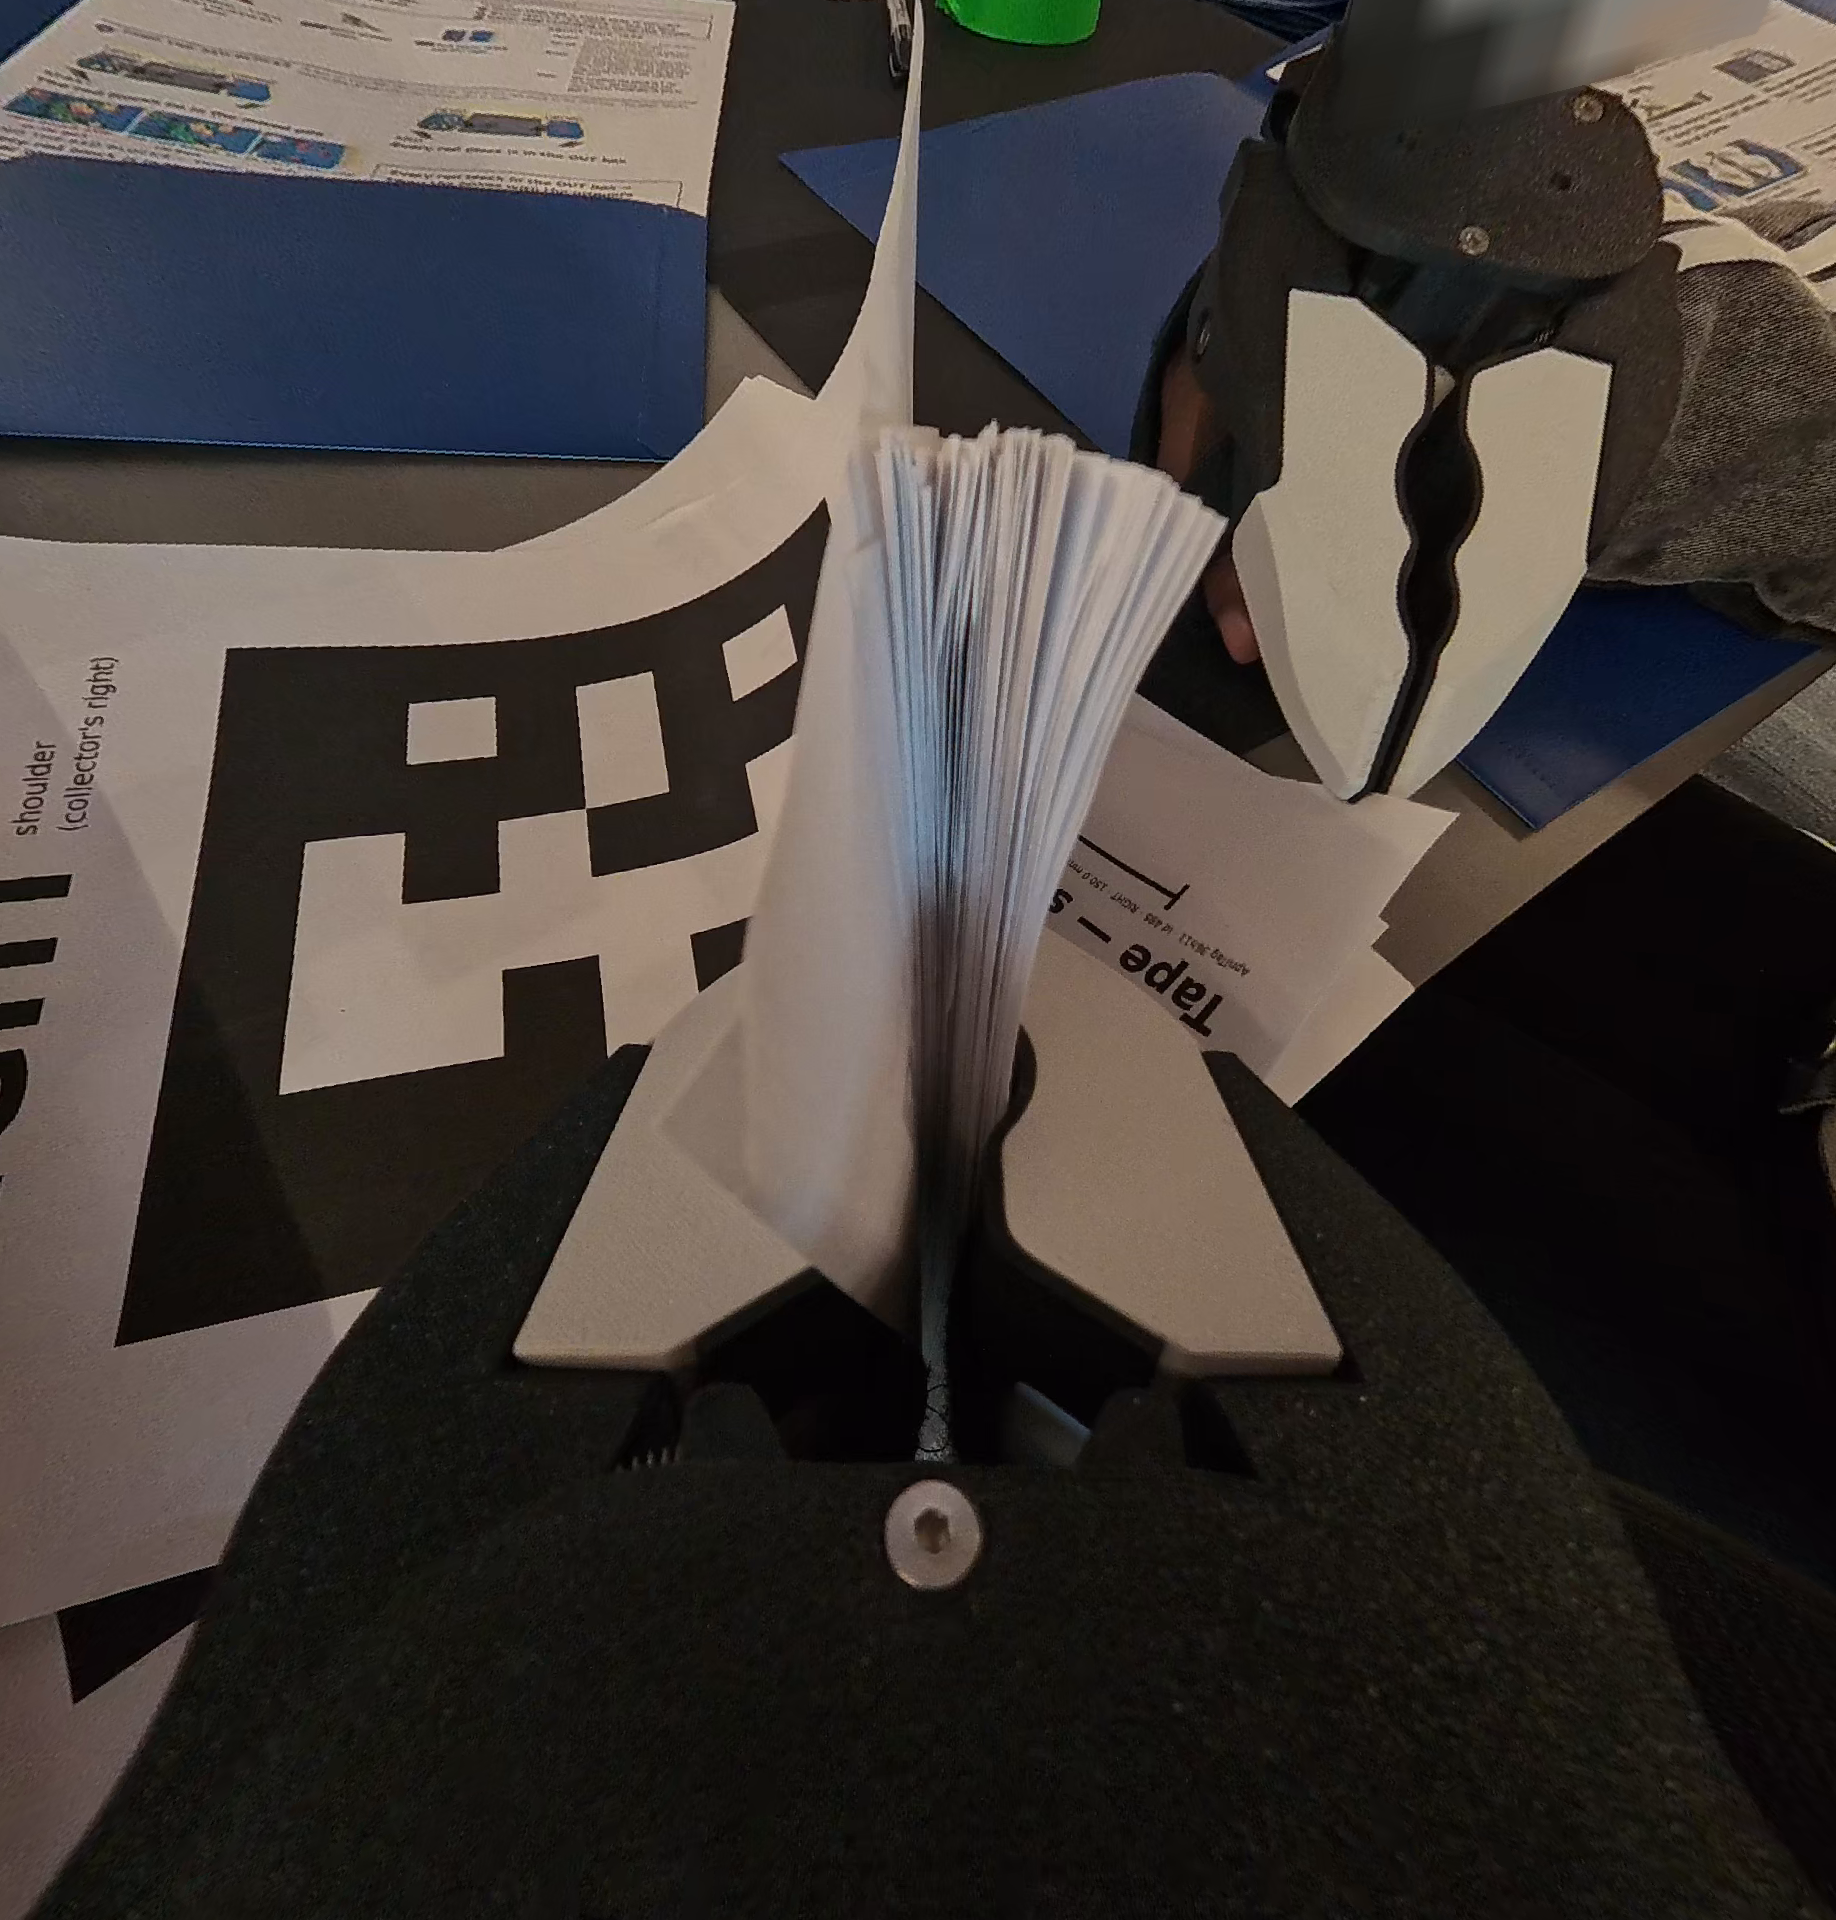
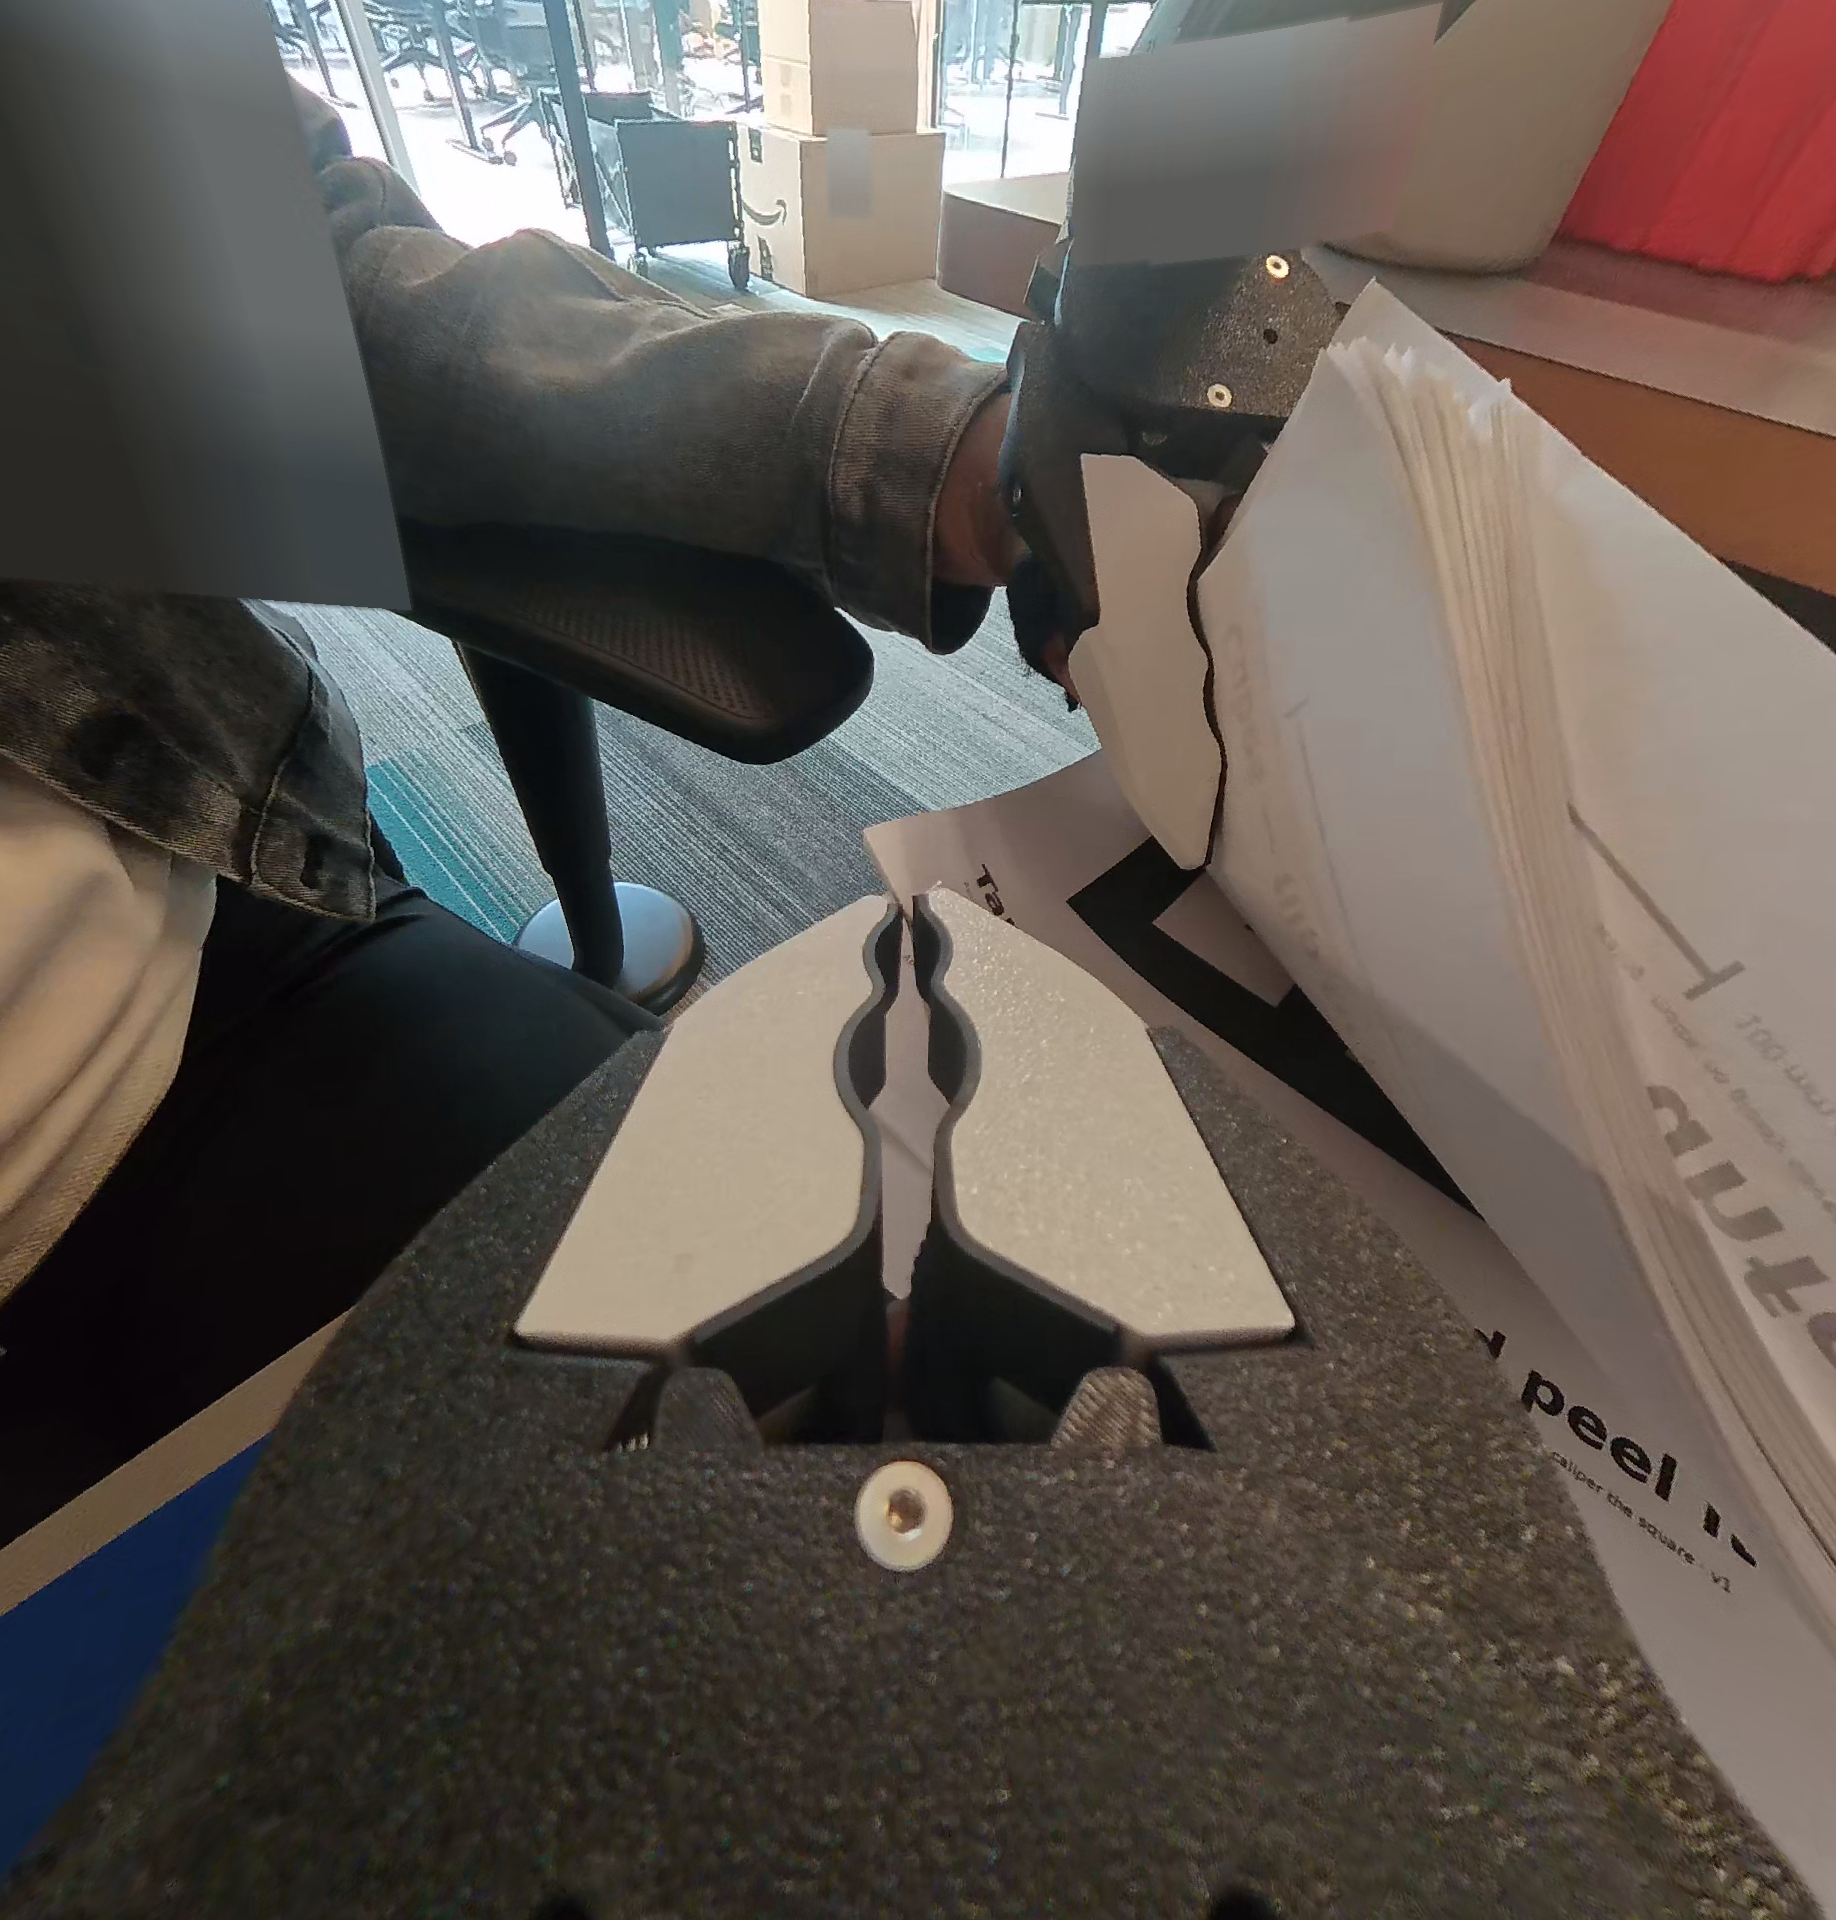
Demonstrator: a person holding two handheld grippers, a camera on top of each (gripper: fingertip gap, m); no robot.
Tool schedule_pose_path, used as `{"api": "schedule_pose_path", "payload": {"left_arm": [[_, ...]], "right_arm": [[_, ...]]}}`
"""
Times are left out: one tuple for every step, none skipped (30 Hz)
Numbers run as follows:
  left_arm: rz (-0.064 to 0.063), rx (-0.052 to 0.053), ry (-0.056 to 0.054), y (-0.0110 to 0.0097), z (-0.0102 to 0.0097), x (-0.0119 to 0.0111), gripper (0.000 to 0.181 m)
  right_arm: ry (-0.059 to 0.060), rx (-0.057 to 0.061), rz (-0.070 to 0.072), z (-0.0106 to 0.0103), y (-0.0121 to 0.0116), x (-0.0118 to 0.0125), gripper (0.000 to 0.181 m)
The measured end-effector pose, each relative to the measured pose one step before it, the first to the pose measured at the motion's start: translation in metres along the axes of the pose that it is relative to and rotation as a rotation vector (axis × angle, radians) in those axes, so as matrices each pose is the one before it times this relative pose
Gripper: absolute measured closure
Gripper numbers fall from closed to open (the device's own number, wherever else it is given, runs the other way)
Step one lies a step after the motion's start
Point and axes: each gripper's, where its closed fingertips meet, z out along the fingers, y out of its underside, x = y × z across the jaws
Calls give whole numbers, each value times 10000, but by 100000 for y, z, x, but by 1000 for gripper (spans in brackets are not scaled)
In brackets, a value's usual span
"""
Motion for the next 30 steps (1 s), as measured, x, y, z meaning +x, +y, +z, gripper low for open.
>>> {"api": "schedule_pose_path", "payload": {"left_arm": [[-6, -2, 4, 8, 8, -5, 163], [-2, -1, 1, 1, -1, 2, 163], [2, 2, -5, -2, 1, -7, 163], [-4, 1, -5, -1, 1, -4, 163], [-8, 5, -10, -15, -1, -6, 163], [-4, 11, -6, -17, -9, -10, 163], [-18, 9, 5, -8, -5, -8, 163], [-31, 9, 13, -7, -9, 2, 163], [-31, 16, 6, -24, -12, -15, 163], [-29, 17, 5, -17, -7, -18, 163], [-32, 16, 9, -11, -15, -8, 164], [-39, 14, 11, 9, -8, -3, 164], [-41, 9, 3, -12, -4, -16, 164], [-17, 6, -2, -10, -16, -5, 164], [4, 1, -2, -2, 1, -6, 164], [5, -3, 2, 3, 1, 7, 164], [5, -5, 2, 6, -3, -1, 164], [6, -2, 1, 11, 7, 5, 164], [9, -2, -2, 1, 3, 1, 164], [4, -4, -1, 4, 1, 5, 163], [1, -3, 2, 3, 1, 10, 163], [2, -2, 1, 3, -1, 1, 163], [6, -5, 2, 5, 0, 8, 163], [6, -5, 1, 0, 9, 2, 163], [4, -1, 2, 10, 4, -1, 163], [1, 0, 6, 0, 0, 7, 163], [-1, -1, 5, -3, 4, -5, 163], [2, -1, 3, 9, 4, 1, 163], [5, -2, 1, 2, 2, 7, 163], [3, -4, 0, 4, 1, 7, 163]], "right_arm": [[8, -4, -6, 8, 11, 8, 179], [11, 15, -5, -11, -24, 7, 179], [49, 21, -9, -34, -32, 76, 179], [183, 20, -72, -51, -61, 252, 180], [384, 54, -225, -101, -166, 489, 181], [453, 160, -360, -146, -354, 507, 181], [386, 208, -333, -149, -454, 410, 181], [310, 125, -176, -105, -341, 367, 181], [118, -8, -40, -13, -119, 161, 181], [-61, -88, 21, 53, 26, -79, 181], [-9, -87, -8, 73, 61, -34, 181], [109, -18, -82, 27, -23, 96, 181], [30, 39, -57, 0, -127, -3, 181], [-95, 38, 74, -26, -131, -127, 181], [-151, 18, 181, -17, -51, -151, 181], [-179, -24, 228, 8, 82, -153, 181], [-225, -67, 221, 39, 195, -223, 181], [-262, -85, 208, 71, 277, -294, 181], [-266, -96, 202, 102, 304, -294, 181], [-175, -90, 162, 95, 282, -181, 181], [-117, -68, 107, 106, 206, -114, 181], [-108, -71, 69, 88, 178, -114, 181], [-87, -57, 39, 66, 125, -107, 181], [-61, -39, 16, 56, 76, -94, 181], [-35, -26, 7, 36, 57, -57, 181], [-42, -26, 7, 25, 51, -61, 181], [-43, -32, 10, 34, 53, -61, 181], [-19, -21, 8, 26, 46, -18, 181], [-18, -18, 7, 20, 34, -23, 181], [-20, -22, 8, 22, 37, -18, 181]]}}
